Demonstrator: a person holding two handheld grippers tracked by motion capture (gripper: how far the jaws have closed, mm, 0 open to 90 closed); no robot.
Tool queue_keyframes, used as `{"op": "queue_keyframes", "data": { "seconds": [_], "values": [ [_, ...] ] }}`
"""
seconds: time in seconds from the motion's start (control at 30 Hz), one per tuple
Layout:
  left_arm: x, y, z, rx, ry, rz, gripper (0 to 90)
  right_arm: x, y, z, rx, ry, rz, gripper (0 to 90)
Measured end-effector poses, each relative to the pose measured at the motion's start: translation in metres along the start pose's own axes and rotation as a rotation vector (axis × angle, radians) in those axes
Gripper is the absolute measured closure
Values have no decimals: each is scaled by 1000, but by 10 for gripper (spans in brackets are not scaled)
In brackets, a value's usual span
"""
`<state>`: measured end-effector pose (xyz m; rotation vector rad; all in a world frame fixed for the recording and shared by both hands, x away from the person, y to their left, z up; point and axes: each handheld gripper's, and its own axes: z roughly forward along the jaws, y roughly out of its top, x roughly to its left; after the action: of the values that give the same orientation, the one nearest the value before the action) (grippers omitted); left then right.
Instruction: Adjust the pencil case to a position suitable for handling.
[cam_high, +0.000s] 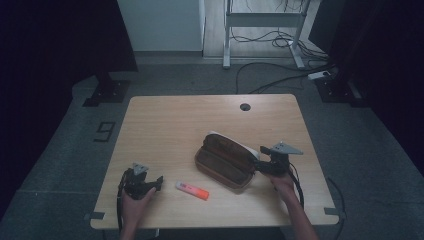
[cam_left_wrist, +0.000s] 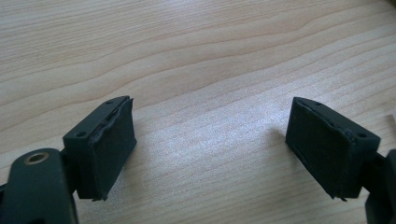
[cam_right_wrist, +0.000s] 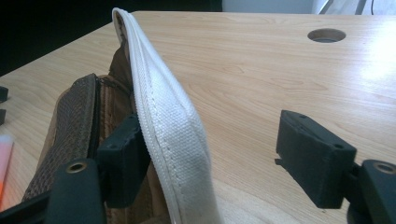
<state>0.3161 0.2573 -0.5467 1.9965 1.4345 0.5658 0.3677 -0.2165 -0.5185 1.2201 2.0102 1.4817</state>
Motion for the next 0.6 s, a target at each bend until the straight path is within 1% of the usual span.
{"op": "queue_keyframes", "data": {
  "seconds": [0.07,0.1,0.13,0.17,0.2,0.23,0.43,0.53,0.6],
  "values": [
    [0,0,0,0,0,0,156,0,1,-1,-4,-4,1,258],
    [0,0,0,0,0,0,156,0,1,-3,-6,-12,1,251],
    [0,0,0,0,0,0,156,0,2,-6,-17,-33,4,249],
    [0,0,0,0,0,0,156,0,2,-6,-17,-33,4,249],
    [0,0,0,0,0,0,156,3,3,-10,-25,-85,-19,265],
    [0,0,0,0,0,0,156,3,3,-11,-29,-93,-18,270],
    [0,0,0,0,0,0,156,6,7,-17,-34,-91,-14,272],
    [0,0,0,0,0,0,156,7,12,-24,-51,-83,4,271],
    [0,0,0,0,0,0,156,8,15,-28,-55,-77,5,267]
  ]
}}
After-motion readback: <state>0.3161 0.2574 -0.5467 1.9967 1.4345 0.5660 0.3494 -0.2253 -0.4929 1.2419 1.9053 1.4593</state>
